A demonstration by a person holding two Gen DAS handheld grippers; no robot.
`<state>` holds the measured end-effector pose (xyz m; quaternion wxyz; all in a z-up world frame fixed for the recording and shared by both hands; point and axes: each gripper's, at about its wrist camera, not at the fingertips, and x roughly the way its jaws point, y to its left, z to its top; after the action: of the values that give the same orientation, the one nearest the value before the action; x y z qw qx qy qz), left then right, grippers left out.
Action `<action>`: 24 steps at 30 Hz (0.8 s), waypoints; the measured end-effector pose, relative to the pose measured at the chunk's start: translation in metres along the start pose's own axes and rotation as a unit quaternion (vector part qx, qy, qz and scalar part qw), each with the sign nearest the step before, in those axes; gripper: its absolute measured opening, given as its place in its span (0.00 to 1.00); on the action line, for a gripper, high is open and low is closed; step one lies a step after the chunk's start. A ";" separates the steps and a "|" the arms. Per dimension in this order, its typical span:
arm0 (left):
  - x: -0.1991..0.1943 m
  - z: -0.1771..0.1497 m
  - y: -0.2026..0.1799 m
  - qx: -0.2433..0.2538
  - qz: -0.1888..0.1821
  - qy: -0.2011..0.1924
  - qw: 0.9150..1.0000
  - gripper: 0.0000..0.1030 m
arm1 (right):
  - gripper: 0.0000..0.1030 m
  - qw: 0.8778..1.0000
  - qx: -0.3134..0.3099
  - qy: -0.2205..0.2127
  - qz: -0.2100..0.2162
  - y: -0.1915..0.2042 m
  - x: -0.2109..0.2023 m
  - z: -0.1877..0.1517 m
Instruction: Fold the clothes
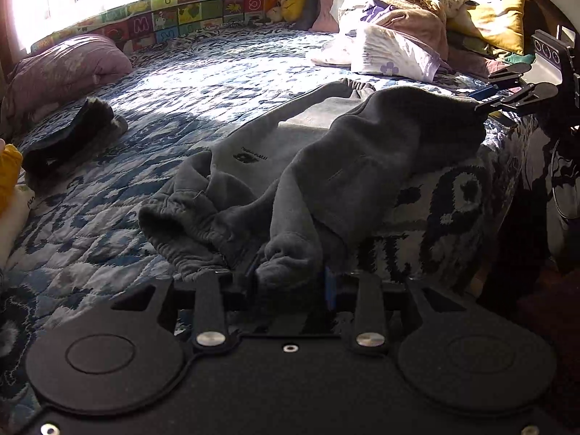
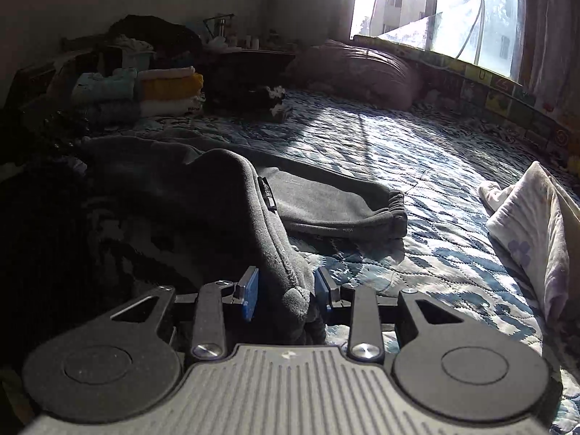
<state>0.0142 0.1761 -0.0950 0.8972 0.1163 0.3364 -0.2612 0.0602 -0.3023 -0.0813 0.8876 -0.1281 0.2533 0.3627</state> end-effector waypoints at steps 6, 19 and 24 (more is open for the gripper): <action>-0.049 -0.005 0.032 -0.119 -0.022 -0.085 0.989 0.52 | 0.51 0.994 0.080 -0.049 0.048 -0.019 -0.040 0.006; 0.038 -0.002 0.121 -0.432 0.011 -0.057 0.900 0.58 | 0.72 0.939 0.331 -0.082 0.045 -0.167 0.072 0.045; 0.064 0.011 0.125 -0.428 -0.016 -0.028 0.903 0.61 | 0.72 0.907 0.422 0.004 0.009 -0.198 0.166 0.016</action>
<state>0.1290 0.2516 -0.1255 0.8654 -0.2913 0.3927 -0.1094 0.3071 -0.3390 -0.1489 0.8544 0.2595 0.3873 0.2296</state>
